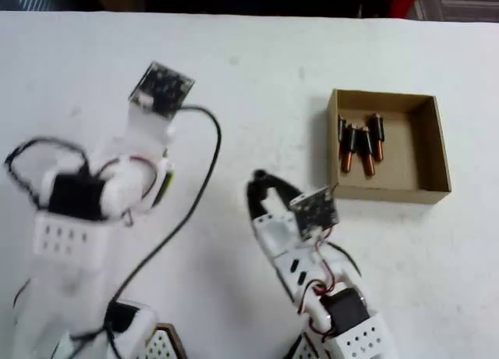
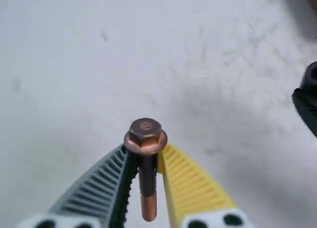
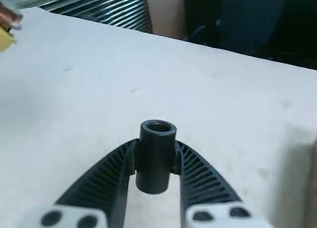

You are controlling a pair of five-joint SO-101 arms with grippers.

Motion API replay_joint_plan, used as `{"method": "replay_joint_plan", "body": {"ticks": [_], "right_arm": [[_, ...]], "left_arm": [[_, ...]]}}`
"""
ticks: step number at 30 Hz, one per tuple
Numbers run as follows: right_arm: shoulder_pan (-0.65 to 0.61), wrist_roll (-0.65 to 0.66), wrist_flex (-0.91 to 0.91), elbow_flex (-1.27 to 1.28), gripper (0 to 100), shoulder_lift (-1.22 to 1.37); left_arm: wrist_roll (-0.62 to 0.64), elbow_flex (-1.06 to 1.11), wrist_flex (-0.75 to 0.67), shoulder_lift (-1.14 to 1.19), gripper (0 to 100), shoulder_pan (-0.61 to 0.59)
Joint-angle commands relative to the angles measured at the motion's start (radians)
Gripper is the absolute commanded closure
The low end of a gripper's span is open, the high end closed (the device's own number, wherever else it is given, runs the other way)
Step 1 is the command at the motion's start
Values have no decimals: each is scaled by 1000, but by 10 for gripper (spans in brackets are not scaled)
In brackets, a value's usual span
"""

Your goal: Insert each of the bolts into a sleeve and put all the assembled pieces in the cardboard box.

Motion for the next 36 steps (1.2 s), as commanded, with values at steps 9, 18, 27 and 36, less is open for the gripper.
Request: {"method": "replay_joint_plan", "body": {"ticks": [9,18,27,36], "right_arm": [[-88,-2,-61,-11,981,-10],[-90,-3,-346,68,981,-1],[-140,-2,-369,66,981,4],[-140,-2,-338,66,981,5]], "left_arm": [[-130,330,-269,-449,977,12],[149,460,-537,-645,977,21],[284,451,-635,-661,977,200],[384,451,-784,-661,977,309]]}}
